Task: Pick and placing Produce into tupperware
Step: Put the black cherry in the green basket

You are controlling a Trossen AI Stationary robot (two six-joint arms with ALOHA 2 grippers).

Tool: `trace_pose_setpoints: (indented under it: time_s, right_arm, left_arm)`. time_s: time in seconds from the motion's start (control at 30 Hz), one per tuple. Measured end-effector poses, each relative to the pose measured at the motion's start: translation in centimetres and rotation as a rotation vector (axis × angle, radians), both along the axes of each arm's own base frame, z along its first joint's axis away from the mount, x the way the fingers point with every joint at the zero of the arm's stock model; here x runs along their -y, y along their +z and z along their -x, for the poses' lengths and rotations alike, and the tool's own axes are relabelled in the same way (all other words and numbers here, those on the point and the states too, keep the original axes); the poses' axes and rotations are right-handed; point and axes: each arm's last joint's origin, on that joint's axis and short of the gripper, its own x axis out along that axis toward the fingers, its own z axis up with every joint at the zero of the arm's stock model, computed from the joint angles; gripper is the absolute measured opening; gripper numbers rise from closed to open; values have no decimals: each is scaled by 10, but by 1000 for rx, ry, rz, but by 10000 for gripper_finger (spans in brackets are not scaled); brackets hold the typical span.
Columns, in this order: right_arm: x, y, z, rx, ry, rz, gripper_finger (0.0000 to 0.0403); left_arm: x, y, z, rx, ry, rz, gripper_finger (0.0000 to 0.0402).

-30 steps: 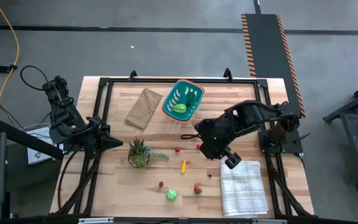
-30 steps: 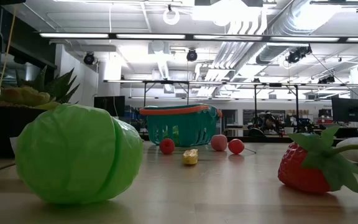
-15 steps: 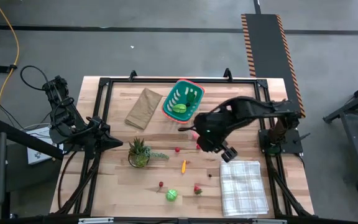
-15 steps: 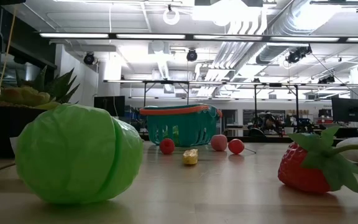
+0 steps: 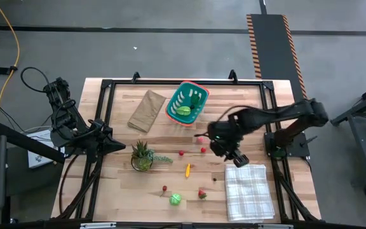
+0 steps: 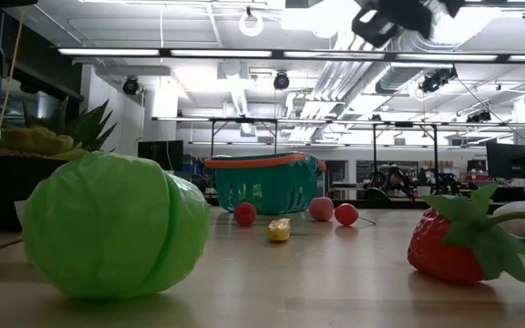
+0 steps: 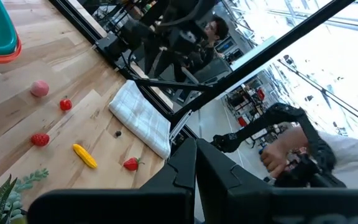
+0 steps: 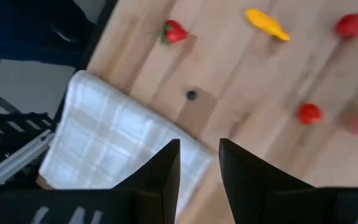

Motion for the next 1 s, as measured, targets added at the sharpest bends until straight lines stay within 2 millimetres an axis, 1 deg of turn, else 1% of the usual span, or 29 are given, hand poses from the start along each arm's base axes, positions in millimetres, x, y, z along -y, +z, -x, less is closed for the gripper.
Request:
trace_pose_setpoints:
  time_s: [0.13, 0.23, 0.4, 0.57, 0.63, 0.77, 1.0]
  right_arm:
    - [-10, -13, 24, 66, 5, 0, 102]
    - [-19, -27, 38, 84, 47, 17, 103]
    - [-39, -52, 48, 160, 143, 44, 103]
    - [-57, -71, 56, 245, 252, 170, 103]
    - [-62, -74, 57, 284, 285, 203, 103]
    - [-69, -75, 56, 350, 312, 192, 103]
    - [-73, -72, 52, 420, 311, 171, 103]
  left_arm:
    - [0, 0, 0, 0, 0, -1, 1]
    - [0, 0, 0, -1, 0, -1, 1]
    - [0, 0, 0, 0, 0, 0, 1]
    - [0, 0, 0, 0, 0, -1, 1]
    - [0, 0, 0, 0, 0, 0, 1]
    - [0, 0, 0, 0, 0, 0, 1]
    - [0, 0, 0, 0, 0, -1, 1]
